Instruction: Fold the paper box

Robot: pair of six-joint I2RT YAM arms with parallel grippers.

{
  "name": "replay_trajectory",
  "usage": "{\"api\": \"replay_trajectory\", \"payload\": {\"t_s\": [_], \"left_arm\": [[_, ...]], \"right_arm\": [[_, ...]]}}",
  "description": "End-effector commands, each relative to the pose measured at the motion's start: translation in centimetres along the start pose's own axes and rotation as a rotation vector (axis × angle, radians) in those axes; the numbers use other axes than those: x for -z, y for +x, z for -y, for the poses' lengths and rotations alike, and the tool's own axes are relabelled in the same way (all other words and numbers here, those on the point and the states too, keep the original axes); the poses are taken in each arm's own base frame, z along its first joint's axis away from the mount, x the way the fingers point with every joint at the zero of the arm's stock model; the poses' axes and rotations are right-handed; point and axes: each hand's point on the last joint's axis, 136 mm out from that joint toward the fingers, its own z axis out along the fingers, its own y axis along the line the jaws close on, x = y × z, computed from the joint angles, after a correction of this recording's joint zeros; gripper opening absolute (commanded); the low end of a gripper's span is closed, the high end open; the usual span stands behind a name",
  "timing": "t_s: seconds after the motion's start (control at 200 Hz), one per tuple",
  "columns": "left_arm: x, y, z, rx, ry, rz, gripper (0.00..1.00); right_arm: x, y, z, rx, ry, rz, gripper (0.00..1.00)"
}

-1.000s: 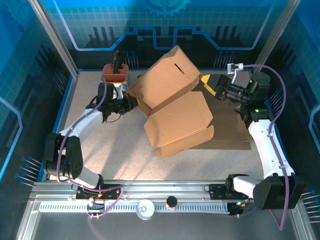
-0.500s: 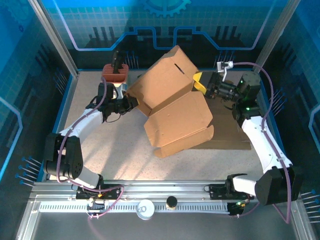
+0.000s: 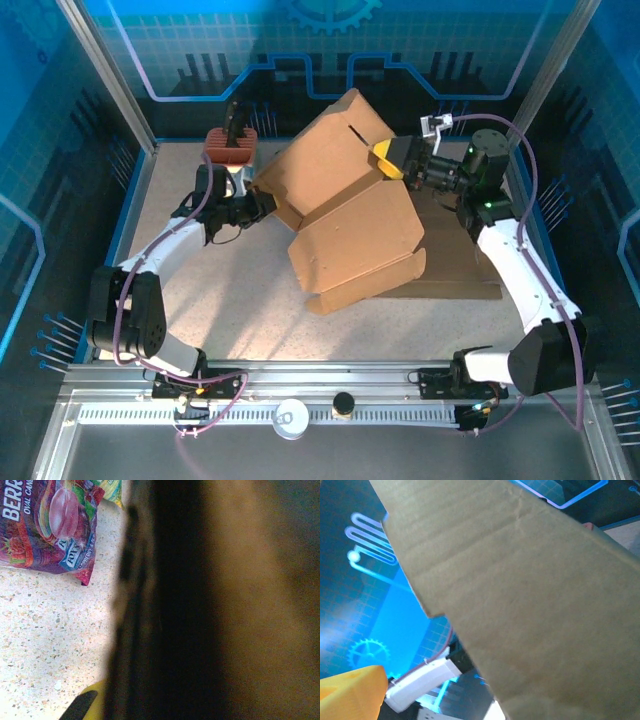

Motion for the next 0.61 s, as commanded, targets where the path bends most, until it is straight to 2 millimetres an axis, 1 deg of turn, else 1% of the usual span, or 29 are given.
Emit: {"api": "replay_trajectory", "payload": {"t_s": [0.0,0.055,0.195,0.235,0.27,0.33,0.405,0.46,0.465,0.525,0.6], "left_arm": [[0.4,-0.8,1.2,0.006,0.041,0.012,0.0],[0.4,-1.0,0.9,0.017,0.034,0.018,0.0],[0.5,-1.3,0.8,0.02,0.035,0.027,0.0],[0.5,-1.3,0.8,0.017,0.035,0.028,0.0],[0.5,-1.4,0.8,0.015,0.035,0.028,0.0],[0.5,-1.4,0.8,0.012,0.038,0.026,0.0],[0.3,-1.3,0.7,0.01,0.039,0.022,0.0],[0.3,-1.2,0.7,0.006,0.043,0.017,0.0],[0.3,-1.2,0.7,0.005,0.043,0.017,0.0],[0.2,-1.1,0.7,0.004,0.043,0.012,0.0],[0.3,-1.0,0.8,-0.004,0.051,0.006,0.0]], "right_arm": [[2.6,0.2,-3.1,0.142,0.018,0.018,0.99],[3.7,0.1,-4.0,0.166,-0.006,0.03,0.97],[6.9,-1.2,-6.5,0.227,-0.076,0.089,0.84],[7.5,-1.6,-6.9,0.231,-0.08,0.099,0.81],[8.1,-2.2,-7.6,0.263,-0.093,0.115,0.78],[8.6,-3.2,-8.0,0.277,-0.094,0.135,0.76],[8.6,-4.9,-7.4,0.287,-0.058,0.15,0.69],[8.1,-6.0,-5.7,0.283,0.002,0.15,0.66],[8.1,-6.1,-5.8,0.291,0.005,0.151,0.66],[6.9,-7.3,-3.8,0.292,0.035,0.126,0.61],[5.4,-7.9,-3.1,0.321,0.017,0.08,0.6]]}}
